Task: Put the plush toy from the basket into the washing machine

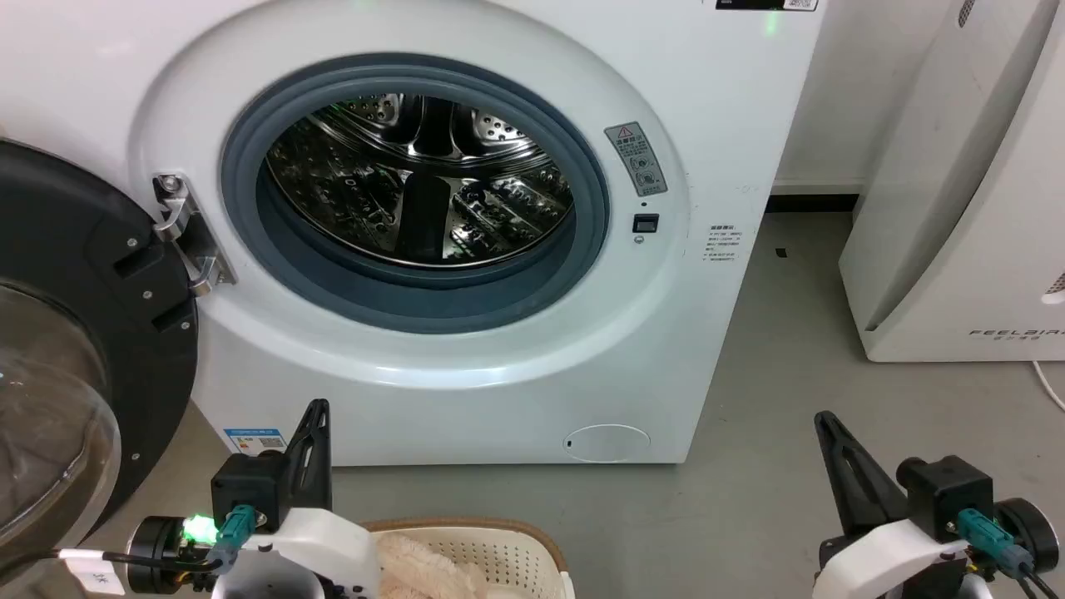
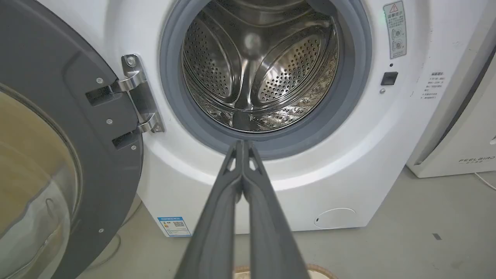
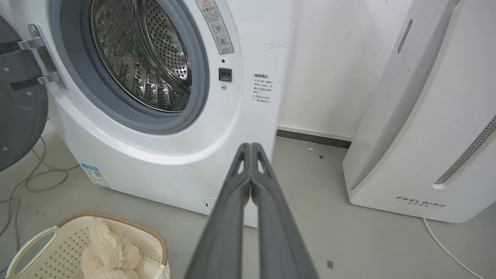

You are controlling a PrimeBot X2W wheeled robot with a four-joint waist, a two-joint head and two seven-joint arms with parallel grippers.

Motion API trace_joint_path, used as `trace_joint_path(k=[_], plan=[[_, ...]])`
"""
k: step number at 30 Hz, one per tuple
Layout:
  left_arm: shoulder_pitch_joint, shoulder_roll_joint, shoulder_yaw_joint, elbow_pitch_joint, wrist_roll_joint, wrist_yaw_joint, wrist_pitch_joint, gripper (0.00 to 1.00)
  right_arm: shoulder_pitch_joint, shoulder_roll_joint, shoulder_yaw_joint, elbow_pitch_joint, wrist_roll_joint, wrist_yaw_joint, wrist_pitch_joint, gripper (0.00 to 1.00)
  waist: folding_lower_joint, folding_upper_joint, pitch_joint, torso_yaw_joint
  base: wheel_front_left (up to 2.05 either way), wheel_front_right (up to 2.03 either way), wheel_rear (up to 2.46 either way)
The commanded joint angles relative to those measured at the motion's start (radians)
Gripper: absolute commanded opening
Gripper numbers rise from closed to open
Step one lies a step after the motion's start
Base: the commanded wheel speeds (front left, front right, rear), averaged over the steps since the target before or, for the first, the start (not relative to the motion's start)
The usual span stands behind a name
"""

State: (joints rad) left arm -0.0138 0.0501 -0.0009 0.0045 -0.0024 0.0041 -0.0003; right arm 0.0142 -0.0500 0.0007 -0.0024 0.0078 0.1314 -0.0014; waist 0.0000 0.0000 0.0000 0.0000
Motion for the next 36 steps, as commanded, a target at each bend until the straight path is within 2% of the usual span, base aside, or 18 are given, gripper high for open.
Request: trace_joint_path(k=[1,15,16,36], plan=[[0.014,0.000,0.001,-0.005,0.002,-0.004,0.000,0.00,-0.014,0.000,-0.001,0.002,-0.008,-0.001,0.001,0.00,0.0000,0.0000,0.000,0.000,0.00,0.00,0.00],[0.014,0.000,0.001,-0.005,0.002,-0.004,0.000,0.00,-0.014,0.000,-0.001,0.002,-0.008,-0.001,0.001,0.00,0.0000,0.0000,0.000,0.000,0.00,0.00,0.00],[0.014,0.000,0.001,-0.005,0.002,-0.004,0.000,1.00,-0.014,0.000,-0.001,0.002,-0.008,-0.001,0.001,1.00,0.0000,0.0000,0.000,0.000,0.00,0.00,0.00],[-0.029,0.000,-0.010,0.036,-0.015,0.020,-0.035,1.00,-0.010,0.000,-0.021,-0.023,0.043,0.000,-0.035,1.00,0.0000,0.0000,0.023,0.000,0.00,0.00,0.00]])
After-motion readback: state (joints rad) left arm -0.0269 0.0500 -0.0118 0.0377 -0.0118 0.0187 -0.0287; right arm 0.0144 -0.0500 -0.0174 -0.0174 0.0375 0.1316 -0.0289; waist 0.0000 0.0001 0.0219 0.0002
